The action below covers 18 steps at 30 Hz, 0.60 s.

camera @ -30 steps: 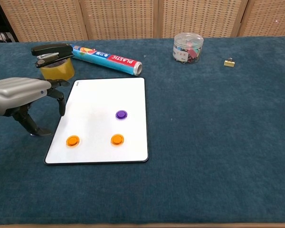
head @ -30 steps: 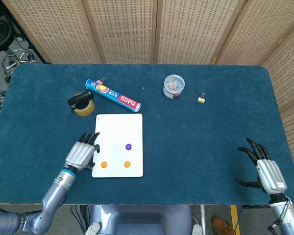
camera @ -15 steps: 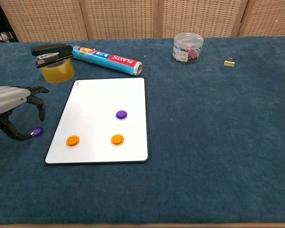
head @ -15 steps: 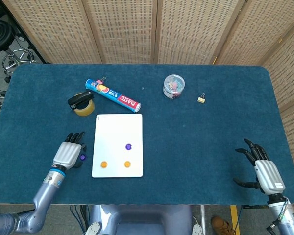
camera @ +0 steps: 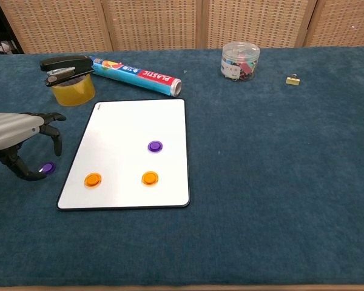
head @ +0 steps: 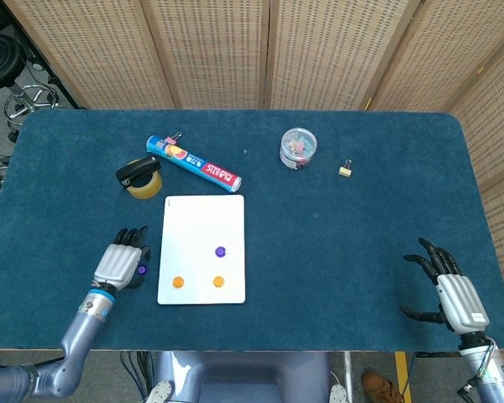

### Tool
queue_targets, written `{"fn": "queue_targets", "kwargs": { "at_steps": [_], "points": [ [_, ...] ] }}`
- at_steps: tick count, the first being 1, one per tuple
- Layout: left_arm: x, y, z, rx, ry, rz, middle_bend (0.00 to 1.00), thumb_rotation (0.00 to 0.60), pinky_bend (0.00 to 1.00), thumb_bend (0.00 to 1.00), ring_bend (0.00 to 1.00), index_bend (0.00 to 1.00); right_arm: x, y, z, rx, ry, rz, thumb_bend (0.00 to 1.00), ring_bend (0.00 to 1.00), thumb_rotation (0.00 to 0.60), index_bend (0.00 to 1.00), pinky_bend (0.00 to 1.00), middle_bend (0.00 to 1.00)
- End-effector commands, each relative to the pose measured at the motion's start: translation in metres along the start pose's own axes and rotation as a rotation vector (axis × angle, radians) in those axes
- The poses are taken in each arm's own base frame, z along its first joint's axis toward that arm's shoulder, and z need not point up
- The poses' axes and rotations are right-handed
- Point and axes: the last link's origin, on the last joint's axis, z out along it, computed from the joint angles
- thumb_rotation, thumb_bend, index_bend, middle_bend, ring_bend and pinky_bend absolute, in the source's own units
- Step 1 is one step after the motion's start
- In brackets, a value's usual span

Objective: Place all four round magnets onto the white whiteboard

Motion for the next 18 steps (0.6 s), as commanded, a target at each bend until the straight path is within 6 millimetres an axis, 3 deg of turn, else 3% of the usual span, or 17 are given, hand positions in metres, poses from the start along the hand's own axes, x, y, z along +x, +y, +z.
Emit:
{"fn": "queue_targets", "kwargs": {
  "at_steps": [1,18],
  "points": [
    [-0.0006,0.0004,0.0005,0.001,-0.002,0.002,0.00,0.600,0.00,0.24,0.00,0.43,0.0001,-0.0001,0.0000,0.000,0.000,0.000,0.08,0.00,0.600,0.22,0.00,0.00],
    [-0.0067,0.0032,0.0025,0.006,-0.020,0.006,0.00,0.600,0.00,0.25,0.00,0.45,0.0016,0.0003,-0.0002,0.000,0.004,0.002,0.08,0.00,0.600,0.22,0.00,0.00]
  ]
}}
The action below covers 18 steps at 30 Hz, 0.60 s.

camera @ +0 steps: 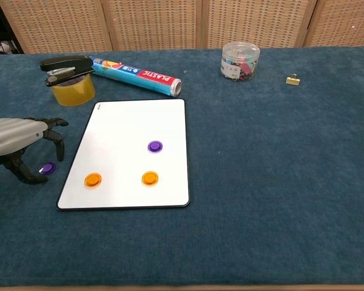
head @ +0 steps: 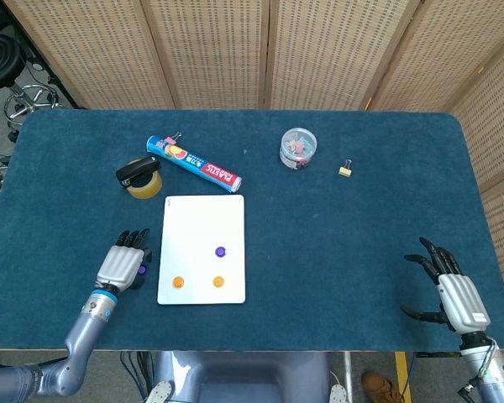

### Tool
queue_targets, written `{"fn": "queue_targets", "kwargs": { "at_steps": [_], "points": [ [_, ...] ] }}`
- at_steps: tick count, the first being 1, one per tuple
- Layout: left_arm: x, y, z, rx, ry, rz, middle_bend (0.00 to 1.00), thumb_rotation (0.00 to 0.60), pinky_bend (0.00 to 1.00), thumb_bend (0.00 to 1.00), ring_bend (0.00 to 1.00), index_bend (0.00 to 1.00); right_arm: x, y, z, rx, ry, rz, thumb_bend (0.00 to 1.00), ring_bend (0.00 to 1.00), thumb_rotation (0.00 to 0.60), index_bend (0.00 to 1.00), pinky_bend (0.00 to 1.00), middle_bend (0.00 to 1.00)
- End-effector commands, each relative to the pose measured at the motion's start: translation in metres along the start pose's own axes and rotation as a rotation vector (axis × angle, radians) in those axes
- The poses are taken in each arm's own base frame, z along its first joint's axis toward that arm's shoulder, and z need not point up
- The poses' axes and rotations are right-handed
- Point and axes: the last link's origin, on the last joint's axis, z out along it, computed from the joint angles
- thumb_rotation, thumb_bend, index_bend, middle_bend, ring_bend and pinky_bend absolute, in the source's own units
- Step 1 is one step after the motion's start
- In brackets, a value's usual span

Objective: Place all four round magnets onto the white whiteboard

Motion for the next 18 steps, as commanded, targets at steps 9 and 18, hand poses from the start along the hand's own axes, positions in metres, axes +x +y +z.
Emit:
{"fn": "queue_targets", "kwargs": {
  "at_steps": [9,18],
  "points": [
    [-0.0004,-0.0037,-0.0014,0.020,0.003,0.004,0.00,0.600,0.00,0.26,0.00,0.46,-0.0001,0.0000,0.0002,-0.001,0.000,0.000,0.08,0.00,0.600,0.22,0.00,0.00],
    [-0.0017,-0.0051,-0.0009,0.025,-0.007,-0.001,0.00,0.600,0.00,0.26,0.00,0.47,-0.0002,0.0000,0.0001,-0.002,-0.001,-0.001,0.08,0.00,0.600,0.22,0.00,0.00]
  ]
}}
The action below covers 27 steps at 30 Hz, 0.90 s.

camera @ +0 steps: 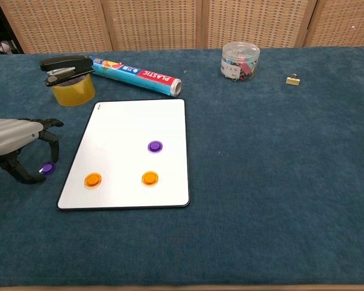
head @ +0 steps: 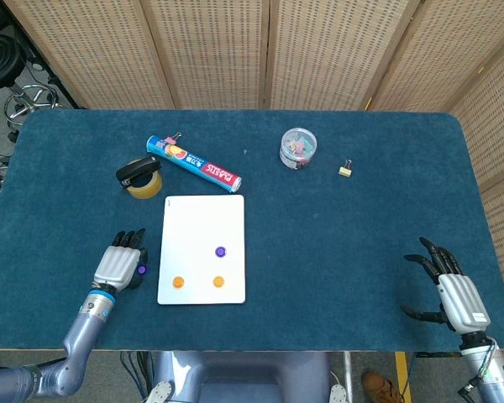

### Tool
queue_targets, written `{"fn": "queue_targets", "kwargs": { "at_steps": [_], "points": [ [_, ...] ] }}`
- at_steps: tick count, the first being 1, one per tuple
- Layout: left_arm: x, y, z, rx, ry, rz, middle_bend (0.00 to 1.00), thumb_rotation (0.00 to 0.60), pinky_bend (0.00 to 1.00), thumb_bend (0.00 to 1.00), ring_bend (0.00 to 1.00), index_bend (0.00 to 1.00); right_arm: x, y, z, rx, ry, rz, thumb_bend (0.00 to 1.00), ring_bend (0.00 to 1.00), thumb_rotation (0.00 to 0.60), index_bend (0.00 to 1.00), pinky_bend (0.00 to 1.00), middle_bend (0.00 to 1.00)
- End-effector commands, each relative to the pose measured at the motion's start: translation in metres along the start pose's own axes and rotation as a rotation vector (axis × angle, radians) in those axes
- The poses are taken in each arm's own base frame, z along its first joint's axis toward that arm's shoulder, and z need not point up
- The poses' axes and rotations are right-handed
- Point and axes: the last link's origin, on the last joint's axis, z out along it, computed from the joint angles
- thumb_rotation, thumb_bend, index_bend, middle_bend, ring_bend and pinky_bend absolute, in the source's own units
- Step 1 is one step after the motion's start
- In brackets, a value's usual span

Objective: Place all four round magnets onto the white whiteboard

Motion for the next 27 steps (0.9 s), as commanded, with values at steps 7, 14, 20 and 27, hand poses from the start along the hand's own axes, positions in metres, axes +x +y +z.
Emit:
{"fn": "queue_targets", "kwargs": {
  "at_steps": [7,14,20,27],
  "points": [
    [0.0003,0.0002,0.0000,0.002,0.001,0.002,0.00,0.600,0.00,0.27,0.00,0.51,0.0003,0.0006,0.0001,-0.002,0.001,0.001,0.08,0.00,0.600,0.22,0.00,0.00],
    [0.0000,-0.0006,0.0003,0.009,-0.002,0.006,0.00,0.600,0.00,0.27,0.00,0.51,0.0005,0.0006,-0.0001,-0.002,0.001,0.002,0.08,0.00,0.600,0.22,0.00,0.00],
    [0.0030,-0.0002,0.0003,0.009,0.005,0.005,0.00,0.600,0.00,0.27,0.00,0.52,0.0005,0.0007,0.0001,-0.004,0.002,0.002,0.08,0.00,0.600,0.22,0.00,0.00],
    [0.0063,0.0000,0.0003,0.010,0.007,0.003,0.00,0.600,0.00,0.27,0.00,0.52,0.0000,0.0008,0.0003,-0.006,-0.001,0.000,0.08,0.00,0.600,0.22,0.00,0.00]
  ]
}}
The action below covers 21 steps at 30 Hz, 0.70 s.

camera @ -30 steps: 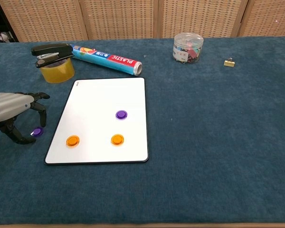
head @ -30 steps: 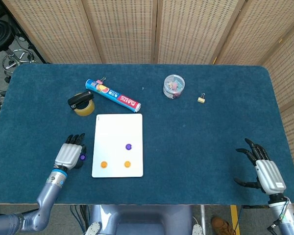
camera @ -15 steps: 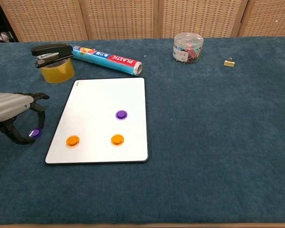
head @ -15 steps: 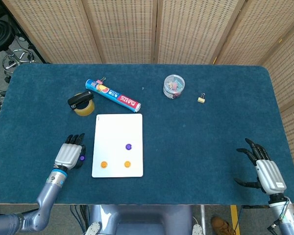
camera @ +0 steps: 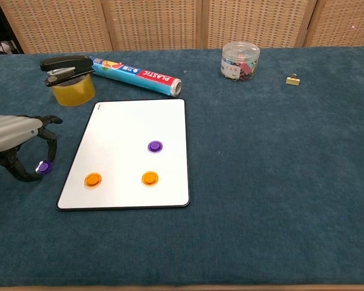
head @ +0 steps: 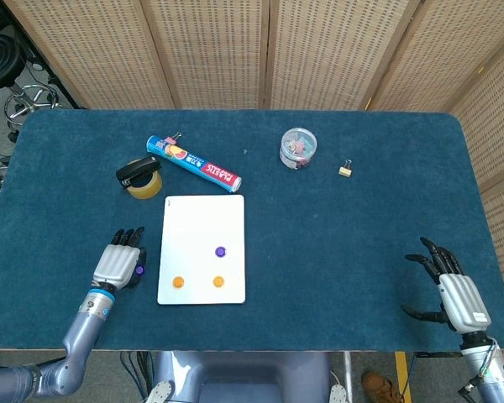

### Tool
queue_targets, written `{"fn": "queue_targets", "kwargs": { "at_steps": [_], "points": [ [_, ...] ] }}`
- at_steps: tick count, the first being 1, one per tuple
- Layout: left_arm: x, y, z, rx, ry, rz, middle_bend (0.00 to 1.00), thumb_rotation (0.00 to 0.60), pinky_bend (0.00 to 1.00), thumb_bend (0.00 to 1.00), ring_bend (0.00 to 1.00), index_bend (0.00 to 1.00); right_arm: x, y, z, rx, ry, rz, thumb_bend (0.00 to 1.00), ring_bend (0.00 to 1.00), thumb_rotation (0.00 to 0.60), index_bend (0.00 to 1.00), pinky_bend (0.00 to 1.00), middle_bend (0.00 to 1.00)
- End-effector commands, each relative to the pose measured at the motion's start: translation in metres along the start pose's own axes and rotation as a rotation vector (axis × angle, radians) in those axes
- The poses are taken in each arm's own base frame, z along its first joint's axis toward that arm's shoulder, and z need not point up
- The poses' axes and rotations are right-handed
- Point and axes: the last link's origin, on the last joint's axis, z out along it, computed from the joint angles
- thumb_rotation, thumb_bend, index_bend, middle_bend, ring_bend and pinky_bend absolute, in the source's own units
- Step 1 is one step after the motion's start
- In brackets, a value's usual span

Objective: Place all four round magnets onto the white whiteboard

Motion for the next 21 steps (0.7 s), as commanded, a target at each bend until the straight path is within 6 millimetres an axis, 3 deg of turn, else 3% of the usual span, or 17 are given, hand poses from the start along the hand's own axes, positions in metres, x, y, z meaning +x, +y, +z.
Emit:
{"fn": "queue_targets", "kwargs": {
  "at_steps": [1,12,21],
  "points": [
    [0.000,0.000,0.000,0.000,-0.002,-0.002,0.00,0.600,0.00,0.27,0.00,0.52,0.000,0.000,0.000,-0.002,-0.001,-0.001,0.08,0.00,0.600,0.22,0.00,0.00],
    [0.009,0.005,0.003,-0.007,0.009,-0.023,0.00,0.600,0.00,0.27,0.00,0.52,0.000,0.000,0.000,-0.004,-0.005,-0.001,0.08,0.00,0.600,0.22,0.00,0.00],
    [0.035,0.035,0.028,-0.029,0.005,-0.066,0.00,0.600,0.00,0.27,0.00,0.52,-0.001,0.000,0.000,-0.007,-0.010,-0.005,0.08,0.00,0.600,0.22,0.00,0.00]
  ]
}}
